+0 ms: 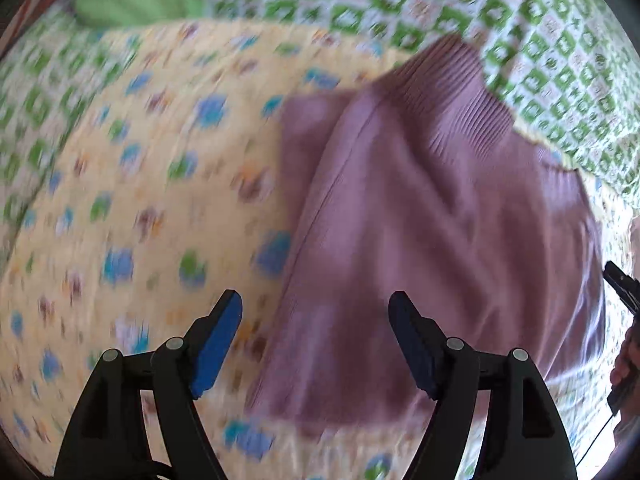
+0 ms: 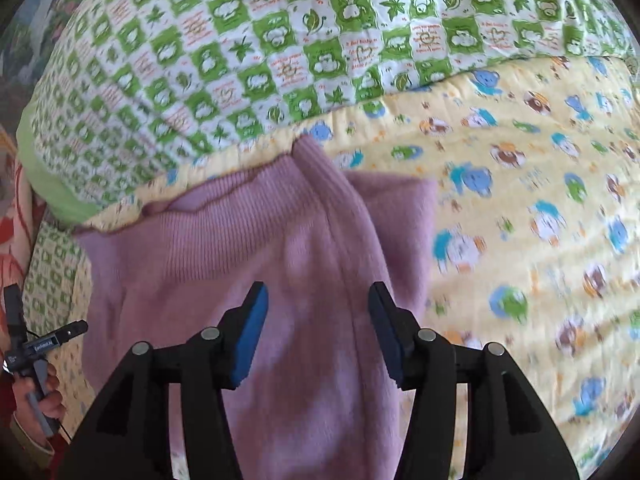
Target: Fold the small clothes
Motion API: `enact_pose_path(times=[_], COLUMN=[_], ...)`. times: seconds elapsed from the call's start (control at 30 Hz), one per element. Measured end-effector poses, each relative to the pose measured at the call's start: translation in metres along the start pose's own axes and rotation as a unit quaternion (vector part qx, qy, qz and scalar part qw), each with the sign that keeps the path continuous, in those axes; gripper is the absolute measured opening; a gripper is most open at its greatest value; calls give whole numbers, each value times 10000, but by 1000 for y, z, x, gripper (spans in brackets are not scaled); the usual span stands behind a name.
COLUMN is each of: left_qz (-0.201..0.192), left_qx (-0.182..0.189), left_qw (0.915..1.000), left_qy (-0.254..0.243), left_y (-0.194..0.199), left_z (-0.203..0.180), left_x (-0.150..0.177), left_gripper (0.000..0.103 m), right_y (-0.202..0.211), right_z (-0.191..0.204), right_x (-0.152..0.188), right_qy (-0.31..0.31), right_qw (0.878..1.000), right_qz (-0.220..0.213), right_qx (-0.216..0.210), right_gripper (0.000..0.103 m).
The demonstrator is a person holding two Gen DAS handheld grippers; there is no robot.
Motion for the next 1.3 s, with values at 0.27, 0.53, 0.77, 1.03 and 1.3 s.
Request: enact_pose_path(times=[0.27, 0.53, 0.77, 1.03, 1.3], left_qz=[154, -101, 116, 516, -490], left_qx=[304, 829, 810, 653, 343], left_qw=[9992, 9965, 9966, 9965, 9964], left_qy=[196, 103, -135, 52, -598], left_y=[-9, 19, 18, 9, 46], left_z=[1, -7, 17, 33, 2], left_x=[28, 23, 55, 67, -12], left_gripper=[69, 5, 5, 34, 50], right_y=[7, 13, 51, 37, 52], right_z=[-11, -2, -39, -47, -15], right_x=[43, 59, 59, 78, 30], right_qy=[-126, 74, -644, -653, 190], right_qw=[9992, 9988, 9962, 9950, 9996], right_qz=[188, 487, 330, 754, 13], right_qx=[317, 54, -492, 59, 188], right_gripper=[57, 8, 7, 16, 55])
Point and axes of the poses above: each gripper's, at about its wrist camera, not at the fingertips, and y roughly against the way its jaws point, z to its left, x to its underside, the point moved 3 cm from there along -y, roughly the way its jaws point, and after that the axes turned 7 degrees about -x, right-handed, at the moved point
